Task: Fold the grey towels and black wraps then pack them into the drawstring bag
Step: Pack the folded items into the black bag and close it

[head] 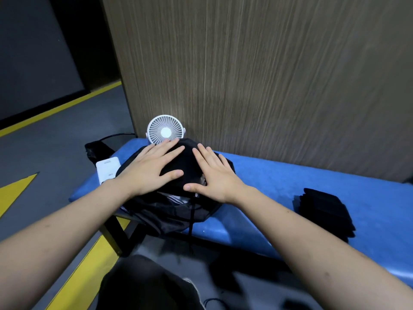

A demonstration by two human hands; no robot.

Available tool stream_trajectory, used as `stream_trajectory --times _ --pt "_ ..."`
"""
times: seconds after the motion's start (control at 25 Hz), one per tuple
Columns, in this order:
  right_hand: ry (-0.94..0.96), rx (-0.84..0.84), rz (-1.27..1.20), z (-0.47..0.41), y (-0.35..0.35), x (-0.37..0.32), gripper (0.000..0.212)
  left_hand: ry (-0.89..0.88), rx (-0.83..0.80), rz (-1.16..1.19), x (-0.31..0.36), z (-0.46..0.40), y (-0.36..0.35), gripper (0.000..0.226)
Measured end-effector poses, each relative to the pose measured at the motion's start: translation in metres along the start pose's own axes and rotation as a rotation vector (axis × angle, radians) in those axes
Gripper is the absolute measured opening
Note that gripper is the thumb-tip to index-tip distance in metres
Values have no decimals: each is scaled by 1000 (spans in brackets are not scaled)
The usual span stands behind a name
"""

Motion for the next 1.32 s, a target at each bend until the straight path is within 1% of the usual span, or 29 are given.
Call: stream_trajectory --times 0.16,0.28,0.36,0.48,0.56,0.68,0.8,0.96,1.04,1.08,1.16,1.24,1.32 --pt "-50 50 77 59 37 32 104 -97 165 83 69 -4 14 74" --pt "-136 56 100 112 58 73 104 -167 192 239 136 -15 -3 69" --pt "-222 64 85 150 65 108 106 -172 158 398 177 -26 -29 70" --pt "-389 86 9 211 67 162 108 -88 67 656 234 -43 -75 63" --pt "-476 69 -42 246 62 187 105 -10 -7 756 263 -54 -104 60" --pt "-538 23 -138 276 49 207 97 102 -102 819 283 -67 -141 63" --pt "-524 -6 -177 279 37 214 98 188 -154 818 284 -78 -165 69" --pt "-487 -6 -192 267 28 219 100 183 -165 774 280 -88 -176 69" --pt "-485 1 -194 260 21 227 109 165 -169 751 277 -92 -181 67" --pt "-487 -21 -178 258 13 232 115 158 -184 717 276 -93 -186 65" --pt "-482 -124 -135 257 -9 236 124 142 -256 568 275 -89 -200 62" --pt "-488 -173 -170 259 -26 237 120 122 -303 427 276 -83 -215 62" --pt "-496 -156 -203 260 -30 238 110 117 -296 410 274 -83 -218 63"
Point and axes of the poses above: each hand's wrist, its own z-axis away from the middle knuckle, its own y-axis out of the back of the hand, x = y × z, the point moved 8 cm from there along -z, towards the middle knuckle, and after that the axes turned 11 degrees about z, right-handed, at the moved point
